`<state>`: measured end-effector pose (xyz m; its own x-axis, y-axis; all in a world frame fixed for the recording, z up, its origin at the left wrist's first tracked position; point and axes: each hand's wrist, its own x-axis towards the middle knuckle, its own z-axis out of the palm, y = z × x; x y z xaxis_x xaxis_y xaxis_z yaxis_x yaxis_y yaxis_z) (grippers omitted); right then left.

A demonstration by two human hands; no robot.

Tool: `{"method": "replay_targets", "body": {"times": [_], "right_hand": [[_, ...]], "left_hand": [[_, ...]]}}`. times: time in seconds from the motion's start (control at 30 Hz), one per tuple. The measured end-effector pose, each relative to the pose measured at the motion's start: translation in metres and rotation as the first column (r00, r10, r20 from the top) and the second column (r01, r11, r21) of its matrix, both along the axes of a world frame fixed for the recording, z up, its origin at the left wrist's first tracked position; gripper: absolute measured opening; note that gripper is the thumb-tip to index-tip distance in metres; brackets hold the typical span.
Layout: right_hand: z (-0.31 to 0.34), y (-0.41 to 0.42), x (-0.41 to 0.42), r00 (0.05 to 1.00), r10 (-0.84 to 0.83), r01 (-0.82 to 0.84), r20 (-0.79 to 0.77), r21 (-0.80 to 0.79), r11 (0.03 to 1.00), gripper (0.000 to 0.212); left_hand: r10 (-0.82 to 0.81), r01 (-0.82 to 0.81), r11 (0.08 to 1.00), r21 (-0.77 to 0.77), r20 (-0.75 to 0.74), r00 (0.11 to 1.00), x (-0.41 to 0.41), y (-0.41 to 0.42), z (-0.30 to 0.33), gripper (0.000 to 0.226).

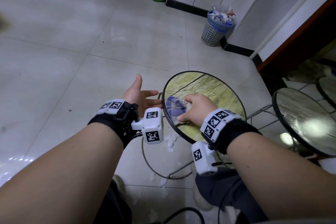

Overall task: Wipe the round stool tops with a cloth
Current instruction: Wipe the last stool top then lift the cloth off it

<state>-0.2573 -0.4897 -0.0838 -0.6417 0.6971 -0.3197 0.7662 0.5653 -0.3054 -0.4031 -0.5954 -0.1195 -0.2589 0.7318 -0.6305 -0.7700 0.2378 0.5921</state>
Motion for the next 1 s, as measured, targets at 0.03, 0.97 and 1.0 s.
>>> {"method": "replay_targets", "body": {"times": [0.03,0.97,1.0], "right_hand": [[-0.001,0.000,0.000,1.000,-0.003,0.003,-0.002,0.001,1.000,0.069],[0.003,0.051,-0.075,0.997,0.040,-0.045,0.061,0.075,0.996,0.055],[0.001,0.053,-0.075,0.998,0.034,-0.038,0.059,0.062,0.997,0.053]], "left_hand": [[0.008,-0.008,1.000,-0.005,-0.001,1.000,0.000,0.000,0.000,0.082],[0.049,-0.058,0.996,-0.073,-0.119,0.992,-0.021,0.010,-0.006,0.082],[0.048,-0.058,0.995,-0.075,-0.122,0.991,-0.021,0.011,-0.005,0.081]]}}
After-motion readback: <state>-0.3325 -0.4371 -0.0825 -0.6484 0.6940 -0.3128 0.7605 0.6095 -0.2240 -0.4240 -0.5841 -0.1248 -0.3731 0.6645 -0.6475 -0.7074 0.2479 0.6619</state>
